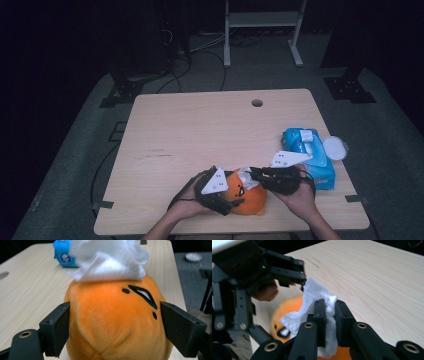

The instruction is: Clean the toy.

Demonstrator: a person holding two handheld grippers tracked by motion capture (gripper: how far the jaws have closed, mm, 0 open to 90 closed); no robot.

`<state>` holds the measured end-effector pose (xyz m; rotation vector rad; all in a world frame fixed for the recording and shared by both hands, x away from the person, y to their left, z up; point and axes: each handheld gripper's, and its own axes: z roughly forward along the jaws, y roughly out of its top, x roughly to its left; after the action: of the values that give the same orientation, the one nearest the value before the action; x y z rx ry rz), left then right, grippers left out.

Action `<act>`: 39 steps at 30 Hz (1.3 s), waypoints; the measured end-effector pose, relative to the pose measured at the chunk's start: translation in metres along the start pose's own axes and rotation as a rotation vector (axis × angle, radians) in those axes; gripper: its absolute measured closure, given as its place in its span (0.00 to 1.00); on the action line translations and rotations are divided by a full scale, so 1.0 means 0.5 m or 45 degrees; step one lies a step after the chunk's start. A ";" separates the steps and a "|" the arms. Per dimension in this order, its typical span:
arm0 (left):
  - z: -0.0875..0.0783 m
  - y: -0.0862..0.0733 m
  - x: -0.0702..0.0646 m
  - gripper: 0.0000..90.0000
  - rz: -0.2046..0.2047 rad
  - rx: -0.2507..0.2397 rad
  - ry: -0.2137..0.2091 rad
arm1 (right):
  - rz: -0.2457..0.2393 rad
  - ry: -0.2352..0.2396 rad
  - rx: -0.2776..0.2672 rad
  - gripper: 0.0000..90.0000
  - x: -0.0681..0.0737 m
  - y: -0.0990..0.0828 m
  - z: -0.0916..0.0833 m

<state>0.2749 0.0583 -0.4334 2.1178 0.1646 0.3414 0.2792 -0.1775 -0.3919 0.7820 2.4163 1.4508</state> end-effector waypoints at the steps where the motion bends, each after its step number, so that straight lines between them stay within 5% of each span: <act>1: -0.001 0.000 0.000 0.17 0.000 0.005 0.001 | -0.016 0.002 0.004 0.89 0.005 0.001 0.003; 8: -0.002 -0.012 0.009 0.16 -0.072 -0.015 -0.010 | 0.014 0.021 0.026 0.89 -0.003 -0.010 0.002; 13: -0.003 -0.014 0.011 0.16 -0.080 -0.001 -0.016 | -0.031 0.074 0.046 0.85 0.015 -0.010 0.008; 20: -0.004 -0.012 0.007 0.16 -0.057 0.014 -0.028 | -0.077 0.125 0.071 0.71 0.028 -0.011 0.015; 25: -0.002 -0.007 0.002 0.16 -0.022 0.051 -0.029 | -0.141 0.105 0.100 0.68 0.041 -0.013 0.029; 30: -0.003 -0.008 0.000 0.16 -0.016 0.063 -0.030 | -0.152 0.077 0.112 0.70 0.051 -0.016 0.038; 33: -0.002 -0.009 0.000 0.16 -0.022 0.063 -0.034 | -0.163 0.021 0.130 0.83 0.062 -0.014 0.042; 39: -0.002 -0.017 0.008 0.17 -0.060 0.038 -0.032 | -0.147 0.001 0.135 0.89 0.051 -0.005 0.025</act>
<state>0.2783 0.0646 -0.4392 2.1432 0.2063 0.2860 0.2626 -0.1551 -0.3982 0.6510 2.5109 1.2904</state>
